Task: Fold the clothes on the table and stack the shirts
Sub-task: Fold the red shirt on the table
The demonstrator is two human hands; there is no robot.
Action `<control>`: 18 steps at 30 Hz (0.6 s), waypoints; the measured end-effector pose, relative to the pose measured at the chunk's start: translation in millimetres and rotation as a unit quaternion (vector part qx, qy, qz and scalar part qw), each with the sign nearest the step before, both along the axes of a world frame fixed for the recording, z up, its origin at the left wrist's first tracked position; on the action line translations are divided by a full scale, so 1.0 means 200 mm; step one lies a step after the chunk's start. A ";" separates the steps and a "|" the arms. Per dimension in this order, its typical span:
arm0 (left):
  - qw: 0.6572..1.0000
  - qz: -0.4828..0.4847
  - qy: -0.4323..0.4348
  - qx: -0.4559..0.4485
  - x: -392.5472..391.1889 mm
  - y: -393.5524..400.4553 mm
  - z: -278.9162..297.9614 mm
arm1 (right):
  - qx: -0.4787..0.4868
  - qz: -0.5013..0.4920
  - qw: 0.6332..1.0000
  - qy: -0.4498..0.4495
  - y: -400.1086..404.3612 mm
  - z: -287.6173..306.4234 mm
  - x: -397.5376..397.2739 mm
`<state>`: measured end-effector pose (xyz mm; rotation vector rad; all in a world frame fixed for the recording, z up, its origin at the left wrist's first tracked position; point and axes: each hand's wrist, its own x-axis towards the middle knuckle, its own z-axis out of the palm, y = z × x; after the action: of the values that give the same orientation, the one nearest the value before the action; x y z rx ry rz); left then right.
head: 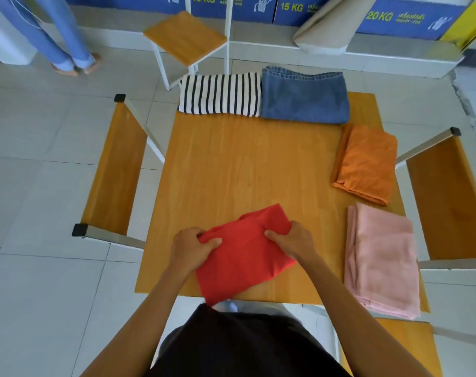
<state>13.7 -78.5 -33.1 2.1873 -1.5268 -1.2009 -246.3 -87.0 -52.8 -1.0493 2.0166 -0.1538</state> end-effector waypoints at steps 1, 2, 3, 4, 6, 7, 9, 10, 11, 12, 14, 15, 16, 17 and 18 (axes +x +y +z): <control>1.000 0.003 -0.010 -0.009 -0.01 -0.04 0.01 | 0.001 -0.002 1.000 -0.007 -0.02 0.00 -0.01; 0.999 0.009 -0.030 -0.020 -0.03 -0.08 0.01 | 0.003 0.000 1.000 -0.014 -0.04 0.00 -0.02; 0.998 0.016 -0.056 -0.032 -0.05 -0.11 0.01 | 0.003 0.001 1.000 -0.022 -0.06 0.00 -0.02; 0.996 0.022 -0.076 -0.039 -0.06 -0.14 0.01 | -0.002 -0.001 0.999 -0.032 -0.08 -0.01 -0.02; 0.998 0.021 -0.060 -0.022 -0.06 -0.18 0.02 | -0.031 -0.014 0.998 -0.047 -0.12 0.00 0.00; 1.000 0.017 -0.025 0.004 -0.04 -0.20 0.02 | -0.051 -0.022 0.997 -0.052 -0.14 0.00 0.00; 0.997 -0.006 0.041 0.059 0.01 -0.24 0.03 | -0.082 -0.032 0.994 -0.057 -0.18 0.01 0.00; 0.995 -0.018 0.056 0.080 0.03 -0.26 0.02 | -0.090 -0.031 0.994 -0.060 -0.20 0.01 0.00; 0.993 -0.019 0.069 0.094 0.05 -0.28 0.02 | -0.094 -0.026 0.993 -0.065 -0.23 0.01 -0.01; 0.991 -0.005 0.086 0.101 0.07 -0.31 0.01 | -0.097 -0.021 0.992 -0.078 -0.26 0.01 -0.02; 0.989 0.036 0.114 0.091 0.10 -0.42 0.00 | -0.096 -0.021 0.987 -0.126 -0.35 0.01 -0.04; 0.988 0.054 0.120 0.080 0.11 -0.49 0.01 | -0.096 -0.024 0.984 -0.151 -0.41 0.01 -0.04; 0.987 0.068 0.124 0.071 0.12 -0.58 0.02 | -0.099 -0.028 0.979 -0.175 -0.48 0.01 -0.04; 0.987 0.074 0.129 0.066 0.13 -0.68 0.04 | -0.107 -0.035 0.974 -0.197 -0.56 0.02 -0.04; 0.987 0.070 0.131 0.063 0.14 -0.78 0.06 | -0.117 -0.044 0.968 -0.217 -0.65 0.02 -0.03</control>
<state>41.3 -234.4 -21.2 2.0720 -1.2033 -1.5040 -252.3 -216.1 -47.9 -0.9676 1.6688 -0.6272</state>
